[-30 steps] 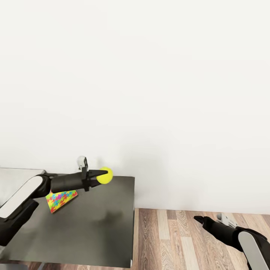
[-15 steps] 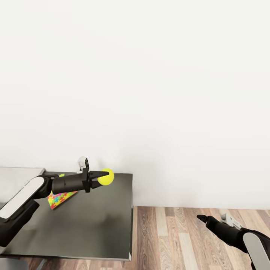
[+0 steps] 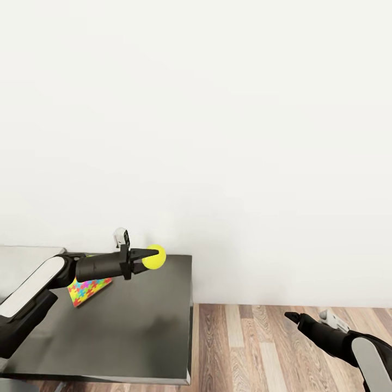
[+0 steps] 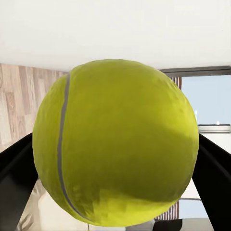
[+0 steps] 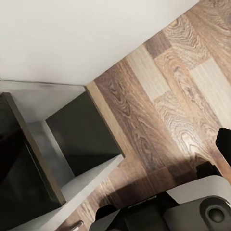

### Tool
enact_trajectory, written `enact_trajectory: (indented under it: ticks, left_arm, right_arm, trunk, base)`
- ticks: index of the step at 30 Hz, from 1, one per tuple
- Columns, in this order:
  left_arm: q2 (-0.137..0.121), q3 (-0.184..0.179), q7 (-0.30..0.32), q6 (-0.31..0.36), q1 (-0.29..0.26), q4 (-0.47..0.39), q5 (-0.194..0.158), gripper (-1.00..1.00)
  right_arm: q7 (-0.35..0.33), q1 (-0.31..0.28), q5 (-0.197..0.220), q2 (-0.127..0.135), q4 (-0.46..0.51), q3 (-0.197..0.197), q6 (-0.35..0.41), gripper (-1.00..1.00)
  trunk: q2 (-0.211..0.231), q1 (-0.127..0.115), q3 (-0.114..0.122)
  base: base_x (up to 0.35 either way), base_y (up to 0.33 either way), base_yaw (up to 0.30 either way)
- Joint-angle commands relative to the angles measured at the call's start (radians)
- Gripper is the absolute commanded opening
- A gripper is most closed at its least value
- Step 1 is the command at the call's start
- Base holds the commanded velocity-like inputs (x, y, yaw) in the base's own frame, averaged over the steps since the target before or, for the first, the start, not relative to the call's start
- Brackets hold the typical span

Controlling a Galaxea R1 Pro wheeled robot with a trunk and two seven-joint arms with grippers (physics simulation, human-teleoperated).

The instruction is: Put all the toys in the child's room - the three board games (two on the bed and one on the table), the two jigsaw puzzles on the table, and the tennis ball on the table - inside the toy box on the table in the child's room.

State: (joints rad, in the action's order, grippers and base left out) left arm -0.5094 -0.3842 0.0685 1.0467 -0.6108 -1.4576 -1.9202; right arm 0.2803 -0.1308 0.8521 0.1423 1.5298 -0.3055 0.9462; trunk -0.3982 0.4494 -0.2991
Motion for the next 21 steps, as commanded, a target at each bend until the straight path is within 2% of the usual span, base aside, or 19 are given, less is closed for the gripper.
enact_trajectory:
  ticks: [1, 16, 21]
  left_arm:
    - [-0.001, -0.002, 0.007, 0.0, -0.001, 0.0, 0.005, -1.0]
    - [0.002, -0.004, 0.007, 0.0, -0.001, 0.0, 0.006, -1.0]
    - [0.003, -0.014, 0.007, 0.0, -0.001, 0.0, 0.006, -1.0]
  right_arm:
    - [0.01, -0.001, 0.01, 0.0, 0.001, 0.0, 0.003, 1.0]
    - [0.01, -0.001, 0.01, 0.0, 0.004, -0.001, 0.006, 1.0]
    - [0.011, -0.001, 0.01, 0.0, 0.004, -0.002, 0.008, 1.0]
  trunk:
    - [-0.002, 0.001, 0.0]
    - [-0.002, 0.001, 0.025]
    - [-0.002, 0.001, 0.033]
  base:
    - [0.0, 0.0, 0.0]
    - [-0.003, 0.0, 0.0]
    - [-0.233, 0.0, 0.0]
